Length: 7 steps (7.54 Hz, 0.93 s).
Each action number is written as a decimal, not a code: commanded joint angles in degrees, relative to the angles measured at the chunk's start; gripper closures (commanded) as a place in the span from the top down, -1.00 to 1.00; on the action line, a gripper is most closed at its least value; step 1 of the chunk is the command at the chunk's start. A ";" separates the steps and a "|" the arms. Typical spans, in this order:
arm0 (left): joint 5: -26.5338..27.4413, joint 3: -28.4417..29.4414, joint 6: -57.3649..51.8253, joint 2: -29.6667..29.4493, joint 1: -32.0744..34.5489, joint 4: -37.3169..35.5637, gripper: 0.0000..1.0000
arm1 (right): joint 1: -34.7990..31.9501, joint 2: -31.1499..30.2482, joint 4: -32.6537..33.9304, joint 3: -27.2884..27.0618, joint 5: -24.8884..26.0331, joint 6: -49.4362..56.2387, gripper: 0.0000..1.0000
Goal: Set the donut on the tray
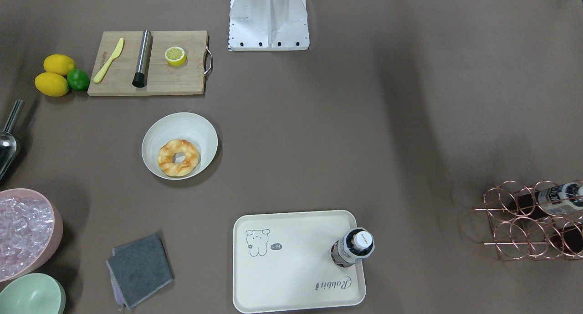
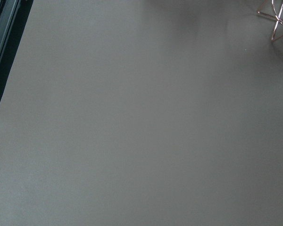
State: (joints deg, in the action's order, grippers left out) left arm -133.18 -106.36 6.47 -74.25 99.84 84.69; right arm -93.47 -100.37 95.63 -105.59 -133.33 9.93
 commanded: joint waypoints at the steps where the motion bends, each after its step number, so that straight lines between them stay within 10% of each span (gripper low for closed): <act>1: -0.24 0.19 0.03 0.24 0.00 -0.22 0.96 | -0.05 0.09 -0.09 0.21 -0.17 -0.18 0.99; 7: -0.24 -0.16 0.20 2.00 -0.44 -0.22 0.96 | -0.14 -0.61 -0.09 -0.58 -0.61 -0.09 0.99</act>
State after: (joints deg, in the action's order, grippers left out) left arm -133.42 -106.45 6.70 -72.43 99.57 84.46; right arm -93.56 -100.68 95.57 -106.17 -133.94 9.85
